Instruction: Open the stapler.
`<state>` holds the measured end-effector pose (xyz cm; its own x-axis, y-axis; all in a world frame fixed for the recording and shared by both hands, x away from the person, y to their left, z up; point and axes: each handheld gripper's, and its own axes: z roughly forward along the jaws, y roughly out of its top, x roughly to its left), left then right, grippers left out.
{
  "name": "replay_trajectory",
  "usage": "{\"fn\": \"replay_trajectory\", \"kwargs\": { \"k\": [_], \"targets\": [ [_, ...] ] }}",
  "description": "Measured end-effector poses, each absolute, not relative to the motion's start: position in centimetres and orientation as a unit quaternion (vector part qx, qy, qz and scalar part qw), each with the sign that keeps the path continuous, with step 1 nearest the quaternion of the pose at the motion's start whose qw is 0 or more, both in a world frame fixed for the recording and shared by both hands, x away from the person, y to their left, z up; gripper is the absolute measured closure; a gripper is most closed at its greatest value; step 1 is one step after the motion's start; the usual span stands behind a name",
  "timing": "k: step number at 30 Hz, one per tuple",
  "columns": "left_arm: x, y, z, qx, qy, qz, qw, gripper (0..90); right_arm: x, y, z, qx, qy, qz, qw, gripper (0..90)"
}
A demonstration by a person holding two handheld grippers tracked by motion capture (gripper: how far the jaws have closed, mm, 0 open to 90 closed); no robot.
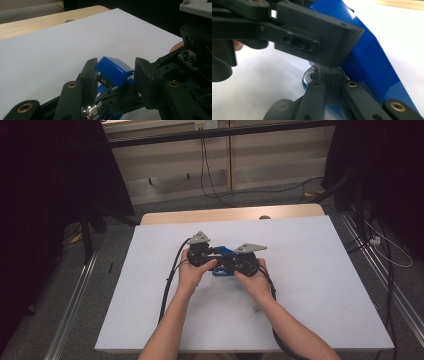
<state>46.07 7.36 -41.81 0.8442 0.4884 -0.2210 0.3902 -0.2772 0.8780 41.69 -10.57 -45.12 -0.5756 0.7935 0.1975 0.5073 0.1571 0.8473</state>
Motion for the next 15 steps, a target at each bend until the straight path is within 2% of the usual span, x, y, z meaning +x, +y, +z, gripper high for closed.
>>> {"fn": "replay_trajectory", "kwargs": {
  "k": [15],
  "targets": [
    [46.16, 7.55, -41.84, 0.798, 0.275, 0.049, 0.534, 55.0, 41.89, -9.61, -45.35, 0.445, 0.734, 0.485, 0.165, 90.0]
  ]
}}
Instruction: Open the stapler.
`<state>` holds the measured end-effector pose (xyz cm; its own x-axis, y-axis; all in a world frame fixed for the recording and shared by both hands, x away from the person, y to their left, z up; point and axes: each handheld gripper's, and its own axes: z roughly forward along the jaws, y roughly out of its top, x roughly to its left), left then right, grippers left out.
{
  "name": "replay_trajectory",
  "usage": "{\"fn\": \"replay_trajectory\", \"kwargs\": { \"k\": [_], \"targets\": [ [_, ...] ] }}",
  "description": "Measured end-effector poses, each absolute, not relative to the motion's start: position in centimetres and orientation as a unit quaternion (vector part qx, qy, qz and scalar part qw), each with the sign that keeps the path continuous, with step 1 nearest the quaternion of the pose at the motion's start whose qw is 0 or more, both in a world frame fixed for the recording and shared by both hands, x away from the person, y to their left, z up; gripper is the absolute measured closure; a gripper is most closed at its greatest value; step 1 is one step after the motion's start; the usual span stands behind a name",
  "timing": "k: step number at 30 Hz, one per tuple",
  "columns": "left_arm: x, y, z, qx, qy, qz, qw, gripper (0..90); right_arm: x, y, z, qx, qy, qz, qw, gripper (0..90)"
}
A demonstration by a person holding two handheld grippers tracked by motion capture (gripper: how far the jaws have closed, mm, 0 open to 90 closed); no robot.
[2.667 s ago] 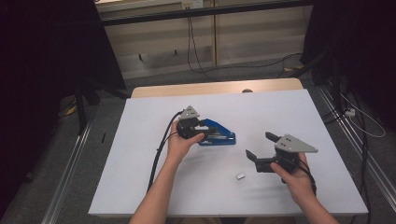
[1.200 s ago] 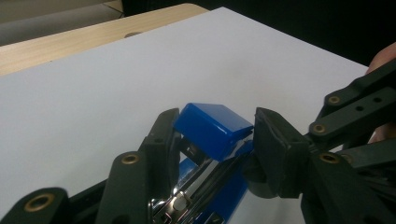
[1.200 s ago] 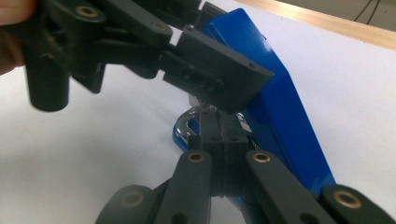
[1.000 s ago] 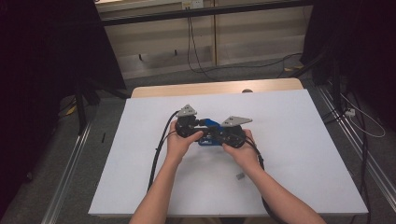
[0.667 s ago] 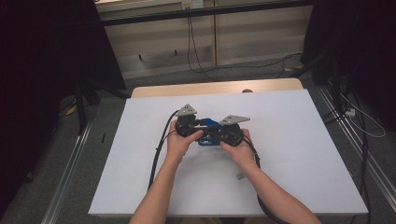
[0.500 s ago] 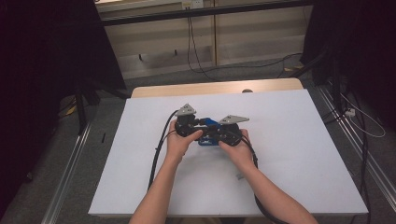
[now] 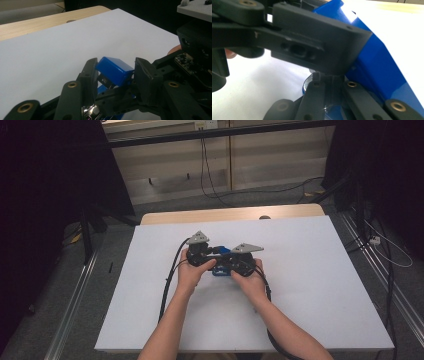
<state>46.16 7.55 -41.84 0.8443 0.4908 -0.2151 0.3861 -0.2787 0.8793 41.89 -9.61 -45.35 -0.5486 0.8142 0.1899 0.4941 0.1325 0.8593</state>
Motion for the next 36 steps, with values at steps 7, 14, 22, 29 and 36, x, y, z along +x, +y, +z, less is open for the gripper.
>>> {"fn": "replay_trajectory", "kwargs": {
  "k": [7, 14, 22, 29, 36],
  "targets": [
    [46.3, 8.0, -41.7, 0.795, 0.273, 0.047, 0.539, 55.1, 41.9, -9.6, -45.5, 0.443, 0.73, 0.492, 0.168, 90.0],
    [46.4, 8.7, -41.4, 0.792, 0.279, 0.047, 0.541, 53.0, 42.0, -9.7, -45.4, 0.444, 0.728, 0.492, 0.176, 90.0],
    [46.3, 10.6, -40.8, 0.778, 0.289, 0.047, 0.556, 57.7, 42.0, -9.9, -45.3, 0.444, 0.726, 0.493, 0.182, 90.0],
    [46.6, 11.8, -41.6, 0.782, 0.306, 0.058, 0.54, 73.1, 42.0, -9.8, -45.5, 0.447, 0.725, 0.491, 0.186, 90.0],
    [46.7, 11.0, -43.0, 0.805, 0.302, 0.061, 0.506, 87.7, 41.9, -9.7, -45.5, 0.449, 0.723, 0.491, 0.187, 90.0]
  ]
}}
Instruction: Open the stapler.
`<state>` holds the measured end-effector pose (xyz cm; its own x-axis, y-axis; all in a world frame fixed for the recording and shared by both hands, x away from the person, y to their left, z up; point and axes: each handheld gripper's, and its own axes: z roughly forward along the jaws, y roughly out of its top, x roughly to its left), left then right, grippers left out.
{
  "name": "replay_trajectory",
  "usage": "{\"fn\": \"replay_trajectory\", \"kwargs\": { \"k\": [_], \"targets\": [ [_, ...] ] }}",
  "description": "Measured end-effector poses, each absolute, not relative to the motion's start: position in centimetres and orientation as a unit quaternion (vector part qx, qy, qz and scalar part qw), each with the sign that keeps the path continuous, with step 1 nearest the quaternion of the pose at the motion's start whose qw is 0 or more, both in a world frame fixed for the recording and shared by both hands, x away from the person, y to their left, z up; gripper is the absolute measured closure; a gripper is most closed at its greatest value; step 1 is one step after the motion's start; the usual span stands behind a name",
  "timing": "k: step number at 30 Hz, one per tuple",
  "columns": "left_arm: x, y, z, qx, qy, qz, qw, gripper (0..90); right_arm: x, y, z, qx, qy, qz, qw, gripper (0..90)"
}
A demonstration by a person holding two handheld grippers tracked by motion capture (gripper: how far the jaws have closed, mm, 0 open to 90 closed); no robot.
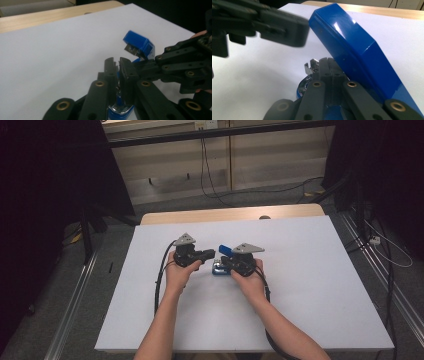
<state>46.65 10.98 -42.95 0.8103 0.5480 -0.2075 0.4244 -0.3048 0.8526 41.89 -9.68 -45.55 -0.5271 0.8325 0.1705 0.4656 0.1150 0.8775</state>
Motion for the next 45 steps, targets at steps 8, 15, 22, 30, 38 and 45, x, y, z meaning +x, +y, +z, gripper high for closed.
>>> {"fn": "replay_trajectory", "kwargs": {
  "k": [8, 15, 22, 30, 38, 45],
  "targets": [
    [46.6, 9.9, -44.0, 0.825, 0.297, 0.063, 0.476, 90.0, 41.7, -9.5, -45.6, 0.443, 0.727, 0.484, 0.2, 90.0],
    [46.3, 9.7, -44.0, 0.831, 0.292, 0.074, 0.467, 90.0, 41.5, -9.1, -45.6, 0.442, 0.731, 0.475, 0.214, 90.0],
    [46.1, 9.5, -44.2, 0.835, 0.29, 0.084, 0.46, 90.0, 41.2, -9.1, -44.8, 0.442, 0.732, 0.459, 0.241, 90.0],
    [46.0, 9.6, -44.8, 0.837, 0.291, 0.086, 0.455, 90.0, 40.8, -9.6, -44.1, 0.441, 0.735, 0.44, 0.268, 90.0],
    [45.9, 9.6, -44.8, 0.839, 0.284, 0.093, 0.454, 90.0, 40.3, -10.5, -43.6, 0.441, 0.734, 0.427, 0.289, 90.0],
    [45.9, 9.6, -44.8, 0.84, 0.282, 0.096, 0.453, 90.0, 40.0, -10.9, -43.5, 0.443, 0.734, 0.419, 0.298, 90.0]
  ]
}}
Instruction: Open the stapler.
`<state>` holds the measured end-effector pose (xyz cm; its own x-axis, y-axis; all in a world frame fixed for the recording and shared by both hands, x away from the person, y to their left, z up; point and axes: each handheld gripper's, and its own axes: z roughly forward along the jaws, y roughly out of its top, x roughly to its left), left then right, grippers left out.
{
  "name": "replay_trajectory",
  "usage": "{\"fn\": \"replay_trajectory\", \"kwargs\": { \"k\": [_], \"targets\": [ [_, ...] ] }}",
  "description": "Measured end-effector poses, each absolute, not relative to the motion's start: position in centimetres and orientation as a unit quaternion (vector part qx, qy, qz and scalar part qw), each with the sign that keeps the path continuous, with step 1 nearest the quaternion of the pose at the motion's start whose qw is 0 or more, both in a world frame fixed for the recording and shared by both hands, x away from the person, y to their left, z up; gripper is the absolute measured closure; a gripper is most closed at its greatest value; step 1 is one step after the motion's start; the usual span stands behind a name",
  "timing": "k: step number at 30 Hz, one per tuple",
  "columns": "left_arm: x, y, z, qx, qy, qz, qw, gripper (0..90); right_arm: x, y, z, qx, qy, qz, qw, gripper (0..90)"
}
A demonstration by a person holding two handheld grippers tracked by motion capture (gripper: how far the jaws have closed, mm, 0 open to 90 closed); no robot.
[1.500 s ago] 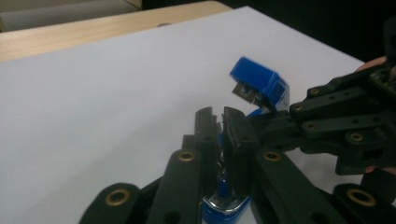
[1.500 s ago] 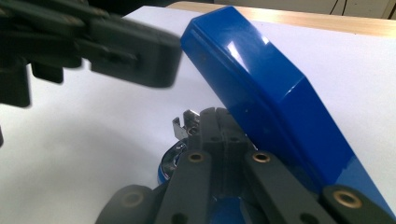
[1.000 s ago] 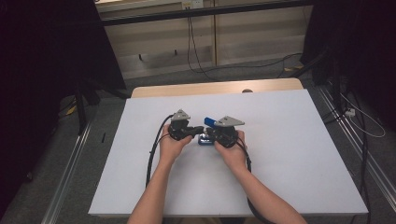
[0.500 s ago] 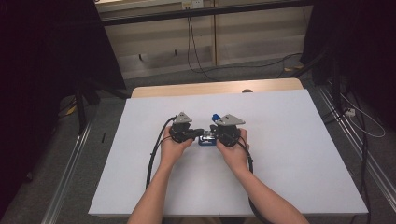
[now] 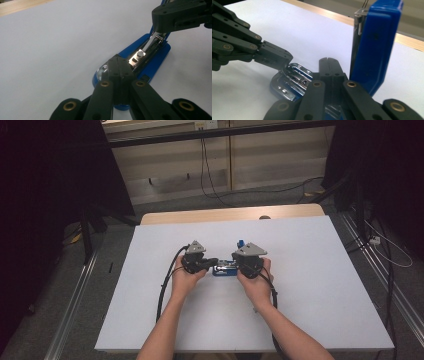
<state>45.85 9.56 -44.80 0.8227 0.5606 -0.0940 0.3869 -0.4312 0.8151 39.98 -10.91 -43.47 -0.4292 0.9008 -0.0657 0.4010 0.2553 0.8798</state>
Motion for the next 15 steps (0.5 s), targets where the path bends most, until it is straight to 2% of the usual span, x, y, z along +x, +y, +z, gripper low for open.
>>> {"fn": "replay_trajectory", "kwargs": {
  "k": [10, 13, 15],
  "targets": [
    [45.9, 9.7, -44.9, 0.839, 0.28, 0.096, 0.457, 90.0, 39.8, -11.5, -43.3, 0.447, 0.732, 0.403, 0.317, 90.0],
    [45.9, 9.7, -44.9, 0.839, 0.279, 0.096, 0.456, 90.0, 39.8, -12.2, -43.0, 0.448, 0.728, 0.393, 0.338, 90.0],
    [45.9, 9.8, -45.0, 0.838, 0.281, 0.093, 0.459, 90.0, 40.0, -13.0, -42.8, 0.454, 0.726, 0.399, 0.327, 90.0]
  ]
}}
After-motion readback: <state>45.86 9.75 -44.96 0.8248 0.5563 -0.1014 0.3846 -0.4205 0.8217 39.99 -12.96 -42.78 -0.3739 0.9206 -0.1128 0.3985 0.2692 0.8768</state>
